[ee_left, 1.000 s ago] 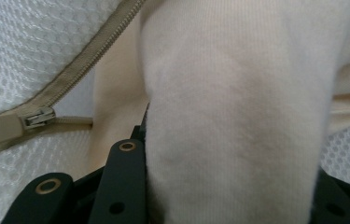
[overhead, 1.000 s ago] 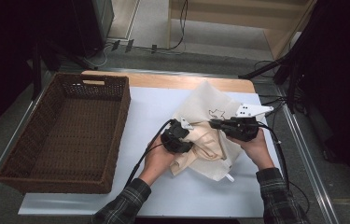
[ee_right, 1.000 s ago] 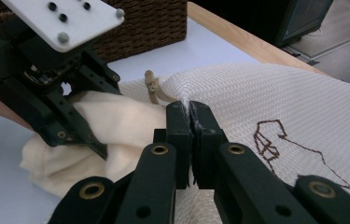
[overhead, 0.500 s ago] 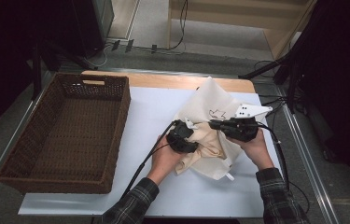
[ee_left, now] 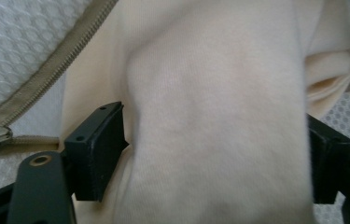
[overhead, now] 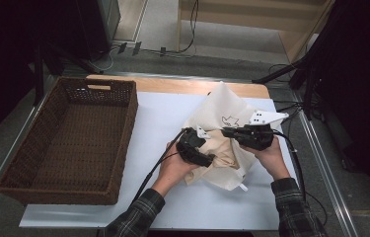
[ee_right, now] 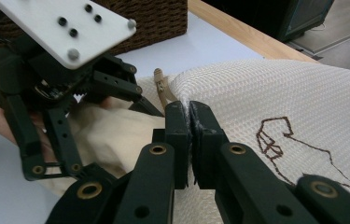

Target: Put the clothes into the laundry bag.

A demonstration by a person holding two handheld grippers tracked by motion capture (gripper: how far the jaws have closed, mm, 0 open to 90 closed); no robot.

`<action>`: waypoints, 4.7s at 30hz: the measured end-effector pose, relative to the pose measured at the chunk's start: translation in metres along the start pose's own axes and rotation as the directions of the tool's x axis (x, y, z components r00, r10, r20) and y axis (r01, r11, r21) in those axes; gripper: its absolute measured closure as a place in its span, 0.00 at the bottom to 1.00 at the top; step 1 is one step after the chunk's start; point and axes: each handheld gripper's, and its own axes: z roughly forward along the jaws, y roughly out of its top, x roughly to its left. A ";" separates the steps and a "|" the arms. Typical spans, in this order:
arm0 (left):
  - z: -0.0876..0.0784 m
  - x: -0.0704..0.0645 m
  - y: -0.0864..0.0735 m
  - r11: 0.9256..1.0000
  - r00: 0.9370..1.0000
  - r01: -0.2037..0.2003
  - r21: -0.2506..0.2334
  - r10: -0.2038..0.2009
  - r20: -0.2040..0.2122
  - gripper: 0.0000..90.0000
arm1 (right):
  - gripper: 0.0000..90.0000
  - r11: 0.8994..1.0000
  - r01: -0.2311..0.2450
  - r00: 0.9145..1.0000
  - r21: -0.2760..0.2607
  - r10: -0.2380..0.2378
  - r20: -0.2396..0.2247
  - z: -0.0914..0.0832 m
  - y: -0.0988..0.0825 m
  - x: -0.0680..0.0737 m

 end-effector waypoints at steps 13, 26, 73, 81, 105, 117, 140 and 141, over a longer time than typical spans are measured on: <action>-0.049 0.000 -0.006 0.999 0.999 -0.029 -0.042 0.030 0.022 0.16 | 0.97 1.000 -0.009 1.000 0.006 0.009 -0.005 -0.001 -0.002 -0.002; -0.080 0.014 -0.046 0.997 0.998 -0.030 -0.076 0.034 0.048 0.17 | 0.97 1.000 -0.020 1.000 0.012 0.020 -0.010 0.000 -0.003 -0.003; -0.069 0.020 -0.038 0.986 0.992 -0.011 -0.165 0.032 0.126 0.96 | 0.96 1.000 -0.013 1.000 0.021 0.013 -0.011 -0.001 -0.006 -0.002; -0.058 0.019 -0.026 0.985 0.985 0.009 -0.173 0.021 0.172 0.96 | 0.96 1.000 -0.011 1.000 0.019 0.011 -0.014 -0.001 -0.006 -0.002; -0.026 0.013 0.010 0.984 0.977 0.017 -0.177 0.022 0.214 0.97 | 0.97 1.000 -0.018 1.000 0.000 0.018 -0.022 -0.003 -0.002 -0.002; -0.005 0.009 0.024 0.984 0.979 0.011 -0.180 0.026 0.202 0.97 | 0.97 0.999 -0.023 0.999 -0.024 0.022 -0.029 -0.007 0.001 -0.002; -0.006 -0.003 0.032 0.981 0.988 -0.059 -0.187 0.083 0.126 0.70 | 0.97 0.999 -0.028 0.999 -0.041 0.028 -0.022 -0.013 0.001 -0.003; -0.010 -0.004 0.031 0.981 0.989 -0.060 -0.187 0.084 0.124 0.67 | 0.97 0.999 -0.028 0.999 -0.042 0.027 -0.020 -0.013 0.001 -0.004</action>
